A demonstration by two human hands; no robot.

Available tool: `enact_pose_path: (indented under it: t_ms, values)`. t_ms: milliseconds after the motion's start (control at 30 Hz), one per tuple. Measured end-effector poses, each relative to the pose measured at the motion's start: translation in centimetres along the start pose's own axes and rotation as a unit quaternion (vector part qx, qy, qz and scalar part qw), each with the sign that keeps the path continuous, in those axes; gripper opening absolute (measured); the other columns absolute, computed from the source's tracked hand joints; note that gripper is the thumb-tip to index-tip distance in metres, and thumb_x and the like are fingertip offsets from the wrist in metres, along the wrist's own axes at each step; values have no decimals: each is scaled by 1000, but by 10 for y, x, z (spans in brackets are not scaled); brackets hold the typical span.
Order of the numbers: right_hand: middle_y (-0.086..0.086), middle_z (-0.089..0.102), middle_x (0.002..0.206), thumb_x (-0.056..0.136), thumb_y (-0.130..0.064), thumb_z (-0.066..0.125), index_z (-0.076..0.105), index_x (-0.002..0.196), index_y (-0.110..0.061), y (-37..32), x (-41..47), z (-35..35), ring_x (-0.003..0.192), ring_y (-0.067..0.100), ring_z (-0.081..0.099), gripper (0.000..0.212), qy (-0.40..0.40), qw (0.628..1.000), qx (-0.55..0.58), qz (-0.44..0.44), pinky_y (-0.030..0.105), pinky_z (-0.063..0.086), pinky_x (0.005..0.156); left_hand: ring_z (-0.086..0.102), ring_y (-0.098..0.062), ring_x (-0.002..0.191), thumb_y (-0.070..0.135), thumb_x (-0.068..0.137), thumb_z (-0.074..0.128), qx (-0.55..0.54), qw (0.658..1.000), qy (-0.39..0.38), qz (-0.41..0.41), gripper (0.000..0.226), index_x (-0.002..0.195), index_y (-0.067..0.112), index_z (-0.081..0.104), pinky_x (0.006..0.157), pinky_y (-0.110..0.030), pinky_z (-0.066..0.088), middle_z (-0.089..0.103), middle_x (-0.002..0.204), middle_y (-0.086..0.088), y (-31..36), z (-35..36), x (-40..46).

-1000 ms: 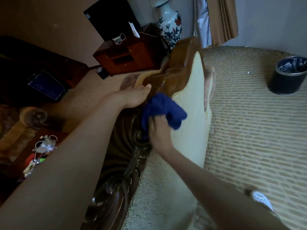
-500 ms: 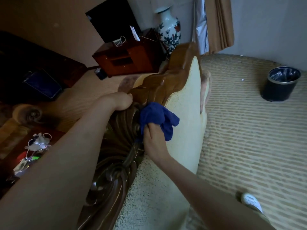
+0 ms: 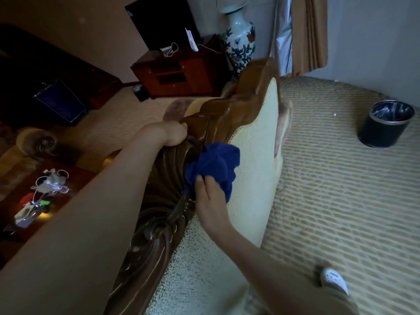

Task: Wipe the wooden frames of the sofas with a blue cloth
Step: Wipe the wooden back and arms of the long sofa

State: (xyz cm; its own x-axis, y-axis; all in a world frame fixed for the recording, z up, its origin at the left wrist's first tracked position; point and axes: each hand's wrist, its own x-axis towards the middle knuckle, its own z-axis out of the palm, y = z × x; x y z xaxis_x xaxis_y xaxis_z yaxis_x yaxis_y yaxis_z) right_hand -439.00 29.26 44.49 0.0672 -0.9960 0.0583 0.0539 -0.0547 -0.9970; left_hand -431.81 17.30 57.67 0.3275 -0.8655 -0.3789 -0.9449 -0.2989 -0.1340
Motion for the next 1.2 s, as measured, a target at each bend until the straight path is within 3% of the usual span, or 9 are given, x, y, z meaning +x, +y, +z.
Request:
enact_pose_path:
  t_ms: [167,300,500,633,733,833,967,1033,1200]
  values:
    - [-2,42,72,102,-21,35,43,75,-14,-9,55,-9,77,20,44,29,27,996,-80,-28,41,38,78,27,-30,140,28,105,16,18,1000,8,7,50,149,4,19,113,-36,21,24,154,-17,3,-1,-7]
    - [13,49,89,101,-23,36,34,67,-22,-27,98,-20,92,35,50,34,66,996,-59,-23,45,38,84,35,-30,134,28,105,20,14,1000,16,8,49,147,4,27,111,-37,26,34,149,-18,4,-2,-10]
    - [-2,47,76,97,-14,40,46,77,-12,12,38,-11,73,15,45,21,8,990,-63,-128,29,32,66,33,-29,136,27,105,18,-1,1000,13,7,49,147,4,27,111,-38,24,29,152,-16,0,-1,-12]
    - [6,52,78,90,-21,32,49,78,-7,12,48,-14,73,22,49,25,-2,977,-93,-190,39,39,68,44,-27,123,21,105,19,-32,999,18,9,42,138,3,39,103,-34,31,41,143,-16,2,-2,-16]
    - [4,43,68,80,-18,33,35,66,-13,-9,73,-22,70,25,45,15,14,950,-154,-271,37,36,71,48,-26,114,21,105,23,-73,997,30,-5,40,138,2,37,95,-29,34,43,140,-16,3,-3,-18]
    - [5,49,55,76,-19,36,36,56,-16,-29,101,-25,69,25,51,20,5,898,-255,-358,37,37,79,41,-29,128,23,104,27,-129,989,65,-39,43,143,5,31,99,-30,31,35,148,-14,-4,-11,-12]
    - [11,58,56,81,-12,34,57,67,-6,-52,146,-25,59,33,58,28,-158,794,-370,-456,43,44,64,50,-27,106,21,99,38,-191,973,80,-101,29,121,7,52,83,-28,33,53,124,-12,-24,-24,-4]
    - [16,63,71,88,-8,36,57,85,-2,-68,169,-22,67,37,61,22,-279,727,-413,-472,43,40,61,49,-32,115,20,100,39,-178,970,69,-150,33,124,3,52,87,-32,37,52,123,-12,-34,-22,-8]
    - [16,56,117,102,-35,19,52,82,-17,-94,204,16,113,30,49,42,-495,736,-412,-206,38,30,93,50,-40,119,21,100,36,-150,939,134,-278,38,123,-3,54,96,-43,40,54,127,-23,-42,-12,-24]
